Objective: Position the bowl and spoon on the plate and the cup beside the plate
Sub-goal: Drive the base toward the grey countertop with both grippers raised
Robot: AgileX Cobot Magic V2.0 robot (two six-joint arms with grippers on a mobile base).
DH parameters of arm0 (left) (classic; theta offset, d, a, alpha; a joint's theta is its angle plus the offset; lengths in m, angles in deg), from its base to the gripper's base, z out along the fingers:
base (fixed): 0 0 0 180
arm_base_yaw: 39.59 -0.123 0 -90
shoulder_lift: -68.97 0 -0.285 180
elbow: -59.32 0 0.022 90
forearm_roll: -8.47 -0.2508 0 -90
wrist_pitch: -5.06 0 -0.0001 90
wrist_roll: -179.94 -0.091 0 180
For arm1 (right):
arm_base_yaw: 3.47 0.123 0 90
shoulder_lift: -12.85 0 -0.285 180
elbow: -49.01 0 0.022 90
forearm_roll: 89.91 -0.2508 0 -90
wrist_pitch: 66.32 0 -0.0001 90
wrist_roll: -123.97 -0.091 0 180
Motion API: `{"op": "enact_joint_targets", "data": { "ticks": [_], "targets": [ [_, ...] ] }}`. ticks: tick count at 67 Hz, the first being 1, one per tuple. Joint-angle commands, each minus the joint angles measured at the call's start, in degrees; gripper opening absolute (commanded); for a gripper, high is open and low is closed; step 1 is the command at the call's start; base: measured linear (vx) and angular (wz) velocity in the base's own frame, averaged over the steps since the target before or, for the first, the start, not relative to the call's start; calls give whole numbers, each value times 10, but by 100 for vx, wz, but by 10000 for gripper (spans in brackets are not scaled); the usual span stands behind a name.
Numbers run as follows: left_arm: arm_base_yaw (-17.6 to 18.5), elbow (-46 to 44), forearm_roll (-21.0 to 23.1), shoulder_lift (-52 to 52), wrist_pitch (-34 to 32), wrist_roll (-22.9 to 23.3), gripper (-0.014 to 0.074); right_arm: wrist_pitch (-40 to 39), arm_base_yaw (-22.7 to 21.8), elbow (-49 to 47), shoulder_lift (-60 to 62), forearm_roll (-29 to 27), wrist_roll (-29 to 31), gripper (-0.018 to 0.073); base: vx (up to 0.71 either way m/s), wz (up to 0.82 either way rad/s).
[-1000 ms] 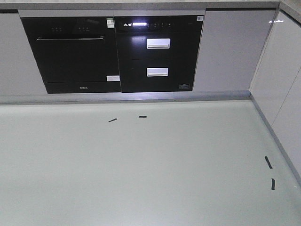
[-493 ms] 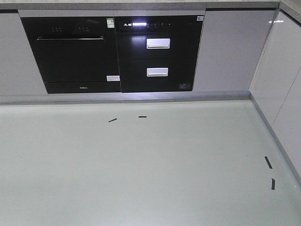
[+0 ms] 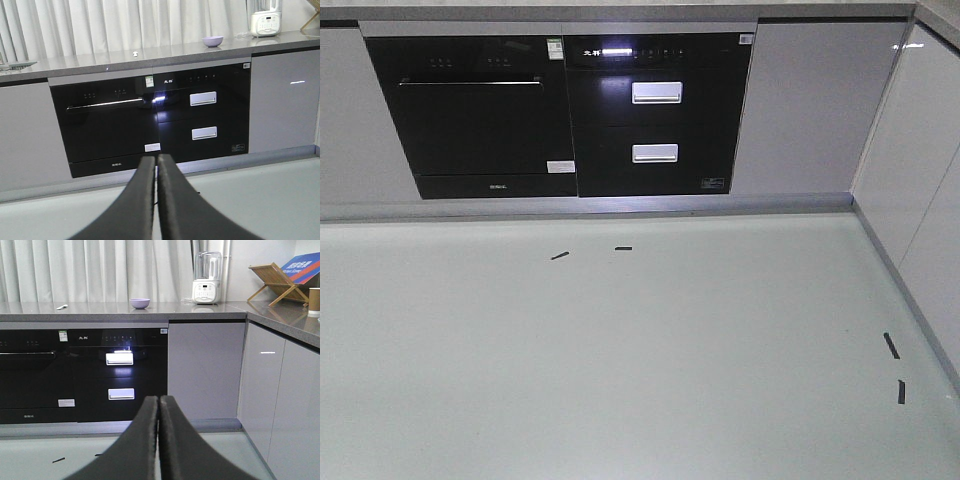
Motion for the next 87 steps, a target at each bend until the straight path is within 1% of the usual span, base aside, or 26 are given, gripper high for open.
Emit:
{"op": "enact_joint_targets", "data": {
  "ticks": [1,87],
  "targets": [
    [0,-4,0,3,-43,6,-6,-44,-3,2,4,1,3,-6,1,1],
    [0,-4,0,3,-43,6,-6,-44,-3,2,4,1,3,-6,7,0]
  ]
}}
